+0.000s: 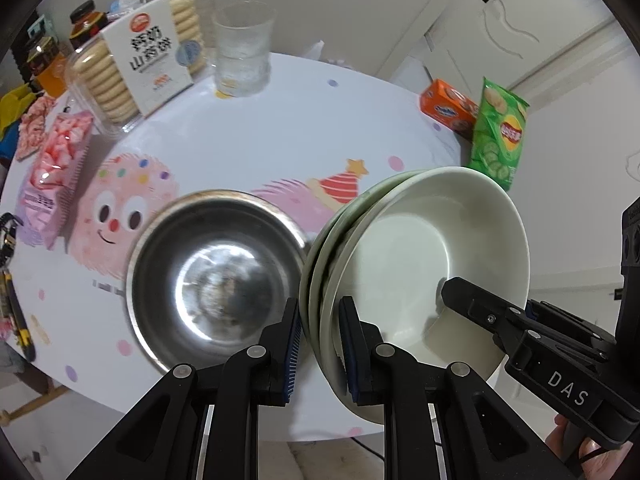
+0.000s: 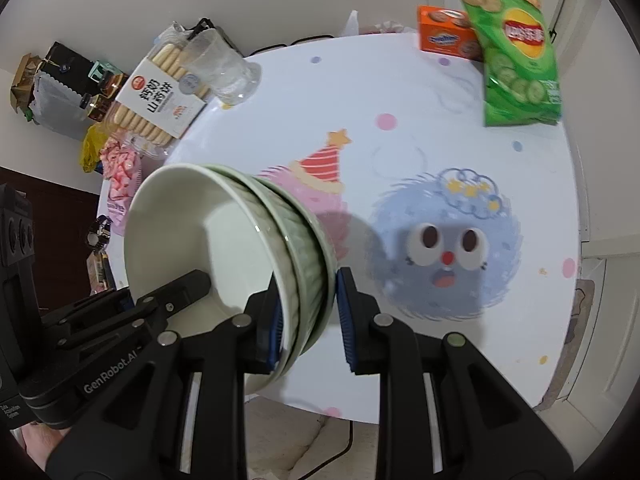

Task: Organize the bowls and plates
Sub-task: 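Lift the bowl stack and carry it over the steel bowl stack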

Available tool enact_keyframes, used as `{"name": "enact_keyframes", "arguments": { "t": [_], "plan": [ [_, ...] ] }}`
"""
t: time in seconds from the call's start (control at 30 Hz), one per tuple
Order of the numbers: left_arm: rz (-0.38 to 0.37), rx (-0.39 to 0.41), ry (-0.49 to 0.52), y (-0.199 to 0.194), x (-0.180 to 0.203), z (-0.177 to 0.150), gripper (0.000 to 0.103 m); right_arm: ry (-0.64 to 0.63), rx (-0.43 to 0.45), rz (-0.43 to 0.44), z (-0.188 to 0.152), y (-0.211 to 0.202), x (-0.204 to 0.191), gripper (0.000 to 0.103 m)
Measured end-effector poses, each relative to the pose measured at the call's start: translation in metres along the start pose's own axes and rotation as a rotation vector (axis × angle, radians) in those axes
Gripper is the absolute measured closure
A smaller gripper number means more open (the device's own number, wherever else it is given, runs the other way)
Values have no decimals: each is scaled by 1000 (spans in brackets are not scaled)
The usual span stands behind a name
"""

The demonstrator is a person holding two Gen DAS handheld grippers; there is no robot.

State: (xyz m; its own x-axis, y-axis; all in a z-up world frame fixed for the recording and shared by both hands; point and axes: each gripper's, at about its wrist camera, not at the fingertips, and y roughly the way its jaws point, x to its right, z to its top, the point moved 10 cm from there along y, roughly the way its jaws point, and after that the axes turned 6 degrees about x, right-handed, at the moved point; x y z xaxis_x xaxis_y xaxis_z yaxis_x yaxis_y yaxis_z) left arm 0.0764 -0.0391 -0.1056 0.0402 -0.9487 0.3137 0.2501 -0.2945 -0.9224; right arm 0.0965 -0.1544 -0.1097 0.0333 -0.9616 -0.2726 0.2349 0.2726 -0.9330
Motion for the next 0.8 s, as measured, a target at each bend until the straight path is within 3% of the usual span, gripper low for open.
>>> {"name": "enact_keyframes", "arguments": {
  "t": [0.43,0.8],
  "plan": [
    [24,-12,-29,-1,-82,2,85,-17,-36,12,-7,47,-69,76],
    [20,-77,-33,31,-125,-11,85,15,-93,-2,-27,93,-88,76]
  ]
}}
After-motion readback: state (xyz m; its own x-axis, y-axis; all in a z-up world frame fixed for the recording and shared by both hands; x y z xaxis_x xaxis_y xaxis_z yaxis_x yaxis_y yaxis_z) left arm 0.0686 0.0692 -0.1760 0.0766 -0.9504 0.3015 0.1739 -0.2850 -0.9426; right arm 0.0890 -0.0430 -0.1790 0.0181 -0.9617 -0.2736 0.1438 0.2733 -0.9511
